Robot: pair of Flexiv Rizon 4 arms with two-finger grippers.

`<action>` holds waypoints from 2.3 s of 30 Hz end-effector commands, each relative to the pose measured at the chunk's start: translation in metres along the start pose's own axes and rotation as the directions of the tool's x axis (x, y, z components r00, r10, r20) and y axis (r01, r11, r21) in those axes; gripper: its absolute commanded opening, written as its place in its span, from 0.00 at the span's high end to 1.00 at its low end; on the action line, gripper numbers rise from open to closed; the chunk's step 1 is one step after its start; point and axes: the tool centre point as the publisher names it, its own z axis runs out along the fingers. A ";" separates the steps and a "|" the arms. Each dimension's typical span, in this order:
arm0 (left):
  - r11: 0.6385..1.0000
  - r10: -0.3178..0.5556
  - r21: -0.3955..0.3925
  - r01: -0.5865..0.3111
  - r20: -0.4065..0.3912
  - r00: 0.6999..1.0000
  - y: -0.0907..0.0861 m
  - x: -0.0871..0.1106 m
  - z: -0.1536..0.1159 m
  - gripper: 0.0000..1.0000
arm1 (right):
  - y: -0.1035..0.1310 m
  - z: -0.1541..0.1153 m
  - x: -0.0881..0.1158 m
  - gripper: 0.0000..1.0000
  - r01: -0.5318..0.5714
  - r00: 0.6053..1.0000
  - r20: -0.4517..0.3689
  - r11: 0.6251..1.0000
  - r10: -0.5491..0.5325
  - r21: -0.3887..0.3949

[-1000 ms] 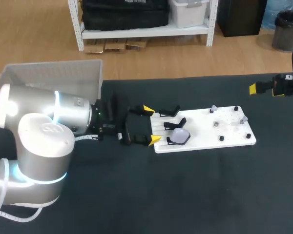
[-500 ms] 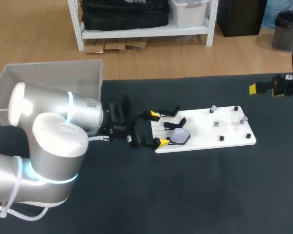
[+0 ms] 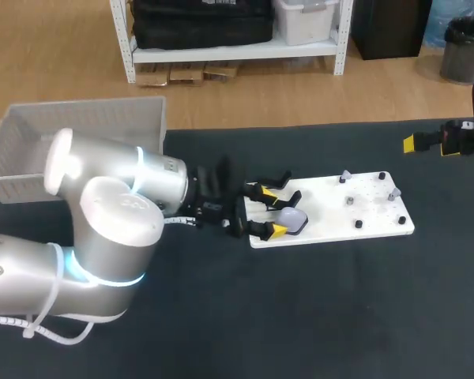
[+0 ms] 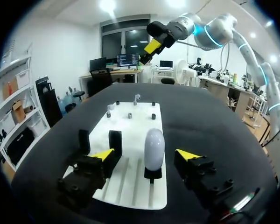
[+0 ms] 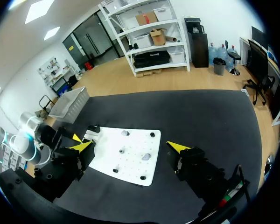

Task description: Pick up each earbud case from the left stands, insert the matching earbuds, close the lid, and place the case in the box.

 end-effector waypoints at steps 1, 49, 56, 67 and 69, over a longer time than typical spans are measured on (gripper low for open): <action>1.000 0.000 0.012 0.000 0.008 1.000 0.003 0.000 0.010 0.20 | -0.001 0.000 0.000 0.00 0.001 1.000 -0.001 1.000 -0.001 -0.001; 0.998 -0.027 0.060 0.025 0.039 0.999 -0.013 0.007 0.021 1.00 | -0.001 0.000 0.000 0.00 0.001 1.000 -0.001 1.000 -0.001 -0.001; 0.998 0.018 0.066 -0.022 0.060 0.998 -0.018 -0.014 0.004 1.00 | -0.001 0.000 0.000 0.00 0.001 1.000 -0.001 1.000 -0.001 -0.001; 0.994 0.095 0.043 -0.099 0.077 0.992 -0.014 -0.058 -0.022 1.00 | 0.018 0.005 0.004 0.00 -0.004 1.000 -0.014 1.000 0.004 -0.023; 0.996 0.092 0.016 -0.093 0.078 0.993 -0.010 -0.063 -0.021 1.00 | 0.029 0.010 0.007 0.00 0.002 1.000 -0.022 0.999 -0.003 -0.042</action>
